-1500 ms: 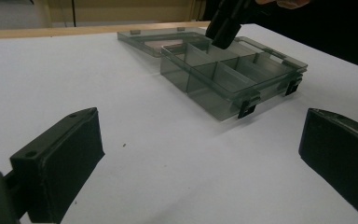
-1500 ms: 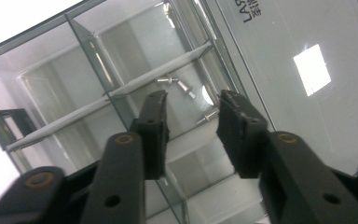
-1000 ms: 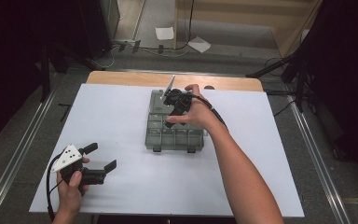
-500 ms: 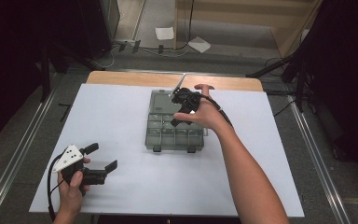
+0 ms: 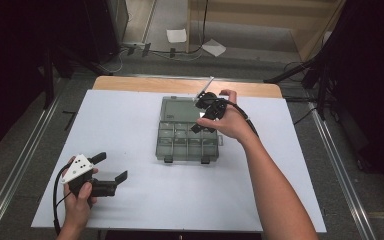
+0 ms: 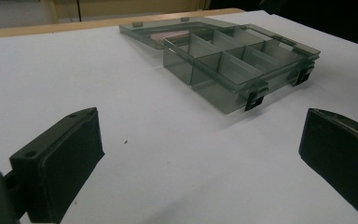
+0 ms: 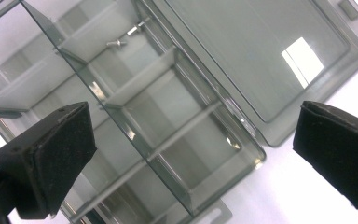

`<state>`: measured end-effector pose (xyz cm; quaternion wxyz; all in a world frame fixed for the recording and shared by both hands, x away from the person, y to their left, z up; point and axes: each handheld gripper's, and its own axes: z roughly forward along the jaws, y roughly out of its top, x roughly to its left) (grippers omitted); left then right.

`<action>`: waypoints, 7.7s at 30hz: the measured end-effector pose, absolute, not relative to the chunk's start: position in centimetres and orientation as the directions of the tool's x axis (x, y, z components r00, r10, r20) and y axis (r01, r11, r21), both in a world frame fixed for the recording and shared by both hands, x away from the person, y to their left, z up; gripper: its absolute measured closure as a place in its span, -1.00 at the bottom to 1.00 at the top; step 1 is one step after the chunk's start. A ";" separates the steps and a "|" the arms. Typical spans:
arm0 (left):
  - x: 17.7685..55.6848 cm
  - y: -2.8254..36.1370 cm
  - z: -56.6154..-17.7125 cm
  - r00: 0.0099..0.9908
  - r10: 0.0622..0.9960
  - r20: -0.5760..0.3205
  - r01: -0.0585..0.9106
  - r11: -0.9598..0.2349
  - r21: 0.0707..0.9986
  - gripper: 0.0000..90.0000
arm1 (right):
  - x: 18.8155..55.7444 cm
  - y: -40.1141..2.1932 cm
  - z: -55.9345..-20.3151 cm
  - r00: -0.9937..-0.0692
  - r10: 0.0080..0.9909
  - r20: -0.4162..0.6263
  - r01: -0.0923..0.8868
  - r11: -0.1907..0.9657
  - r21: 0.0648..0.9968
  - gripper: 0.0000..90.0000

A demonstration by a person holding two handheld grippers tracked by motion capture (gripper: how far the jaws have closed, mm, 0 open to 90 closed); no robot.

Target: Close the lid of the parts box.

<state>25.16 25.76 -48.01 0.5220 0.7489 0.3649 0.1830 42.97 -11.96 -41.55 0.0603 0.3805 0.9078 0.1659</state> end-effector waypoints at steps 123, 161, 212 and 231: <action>48.0 13.3 -50.5 0.502 0.754 -0.424 0.750 -0.136 0.647 -0.19 | 46.0 -19.9 -49.1 -0.337 0.835 0.435 0.861 0.087 0.500 0.04; 46.5 14.3 -47.5 0.557 0.759 -0.336 0.658 -0.157 0.736 0.73 | 43.8 -20.6 -48.0 -0.358 0.862 0.358 0.765 0.051 0.642 0.90; 46.1 17.9 -46.7 0.531 0.721 -0.446 0.669 -0.033 0.742 0.56 | 44.4 -20.8 -43.4 -0.363 0.880 0.305 0.663 0.014 0.748 0.91; 48.7 16.5 -46.1 0.525 0.668 -0.527 0.716 -0.013 0.698 0.99 | 42.4 -21.0 -43.6 -0.429 0.867 0.256 0.583 0.049 0.811 0.91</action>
